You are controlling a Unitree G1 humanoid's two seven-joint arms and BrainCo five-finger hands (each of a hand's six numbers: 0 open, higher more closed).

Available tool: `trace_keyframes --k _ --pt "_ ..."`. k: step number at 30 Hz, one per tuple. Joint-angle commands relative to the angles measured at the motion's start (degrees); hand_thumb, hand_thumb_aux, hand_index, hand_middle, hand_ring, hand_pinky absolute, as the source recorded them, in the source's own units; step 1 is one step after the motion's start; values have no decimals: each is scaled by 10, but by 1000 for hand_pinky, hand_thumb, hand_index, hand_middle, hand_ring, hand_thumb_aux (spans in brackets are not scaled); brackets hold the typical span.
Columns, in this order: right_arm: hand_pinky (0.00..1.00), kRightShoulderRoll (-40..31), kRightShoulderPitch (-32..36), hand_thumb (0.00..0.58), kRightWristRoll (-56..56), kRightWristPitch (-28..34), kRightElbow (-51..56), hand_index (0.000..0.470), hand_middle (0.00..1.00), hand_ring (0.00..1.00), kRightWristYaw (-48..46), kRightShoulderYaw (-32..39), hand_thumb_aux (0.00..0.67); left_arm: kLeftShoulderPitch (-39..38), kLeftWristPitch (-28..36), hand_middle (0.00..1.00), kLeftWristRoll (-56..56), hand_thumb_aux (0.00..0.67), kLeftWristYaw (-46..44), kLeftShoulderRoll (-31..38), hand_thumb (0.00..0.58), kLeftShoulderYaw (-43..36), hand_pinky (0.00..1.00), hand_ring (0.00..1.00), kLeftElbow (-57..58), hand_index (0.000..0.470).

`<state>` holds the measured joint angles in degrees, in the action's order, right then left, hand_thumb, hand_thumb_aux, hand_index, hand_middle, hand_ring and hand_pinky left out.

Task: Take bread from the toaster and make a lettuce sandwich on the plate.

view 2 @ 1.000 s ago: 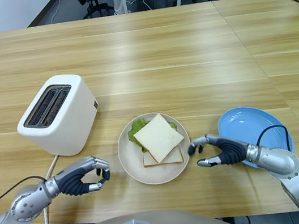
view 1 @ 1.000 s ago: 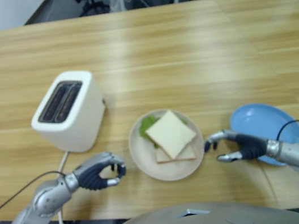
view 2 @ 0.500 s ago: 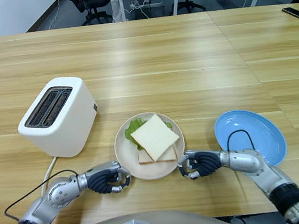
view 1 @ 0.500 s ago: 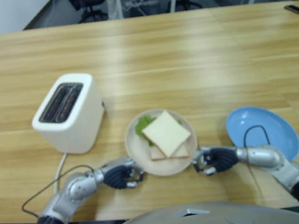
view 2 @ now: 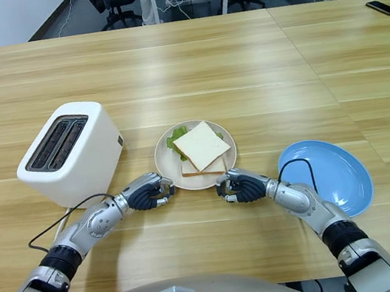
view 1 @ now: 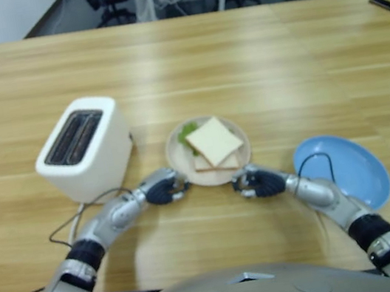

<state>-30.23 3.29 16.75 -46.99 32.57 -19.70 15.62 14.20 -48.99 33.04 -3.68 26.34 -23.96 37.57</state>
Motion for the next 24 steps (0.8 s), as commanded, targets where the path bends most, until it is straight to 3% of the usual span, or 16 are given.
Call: trace_keyframes --k 1,2,6,14,24 --pt "788 -7 -16 443 -85 -7 -50 236 788 788 -7 -43 344 -26 -34 1000 -74 670 4 14 580 45 1000 1000 -66 460" --pt "0 -2 -19 0 -130 -10 -83 0 0 0 -3 -64 0 -40 -34 0 -102 0 13 14 0 70 0 0 -113 0" --pt "0 32 -22 0 -237 -21 -191 0 0 0 19 -114 0 -75 -7 0 -176 0 51 -16 0 152 0 0 -268 0" --pt "0 143 9 0 -240 -33 -297 0 0 0 73 -143 0 -92 91 0 -228 0 98 -133 0 225 0 0 -491 0" --pt "0 192 29 0 -201 -77 -321 0 0 0 99 -169 0 -67 110 0 -202 0 112 -180 0 262 0 0 -530 0"
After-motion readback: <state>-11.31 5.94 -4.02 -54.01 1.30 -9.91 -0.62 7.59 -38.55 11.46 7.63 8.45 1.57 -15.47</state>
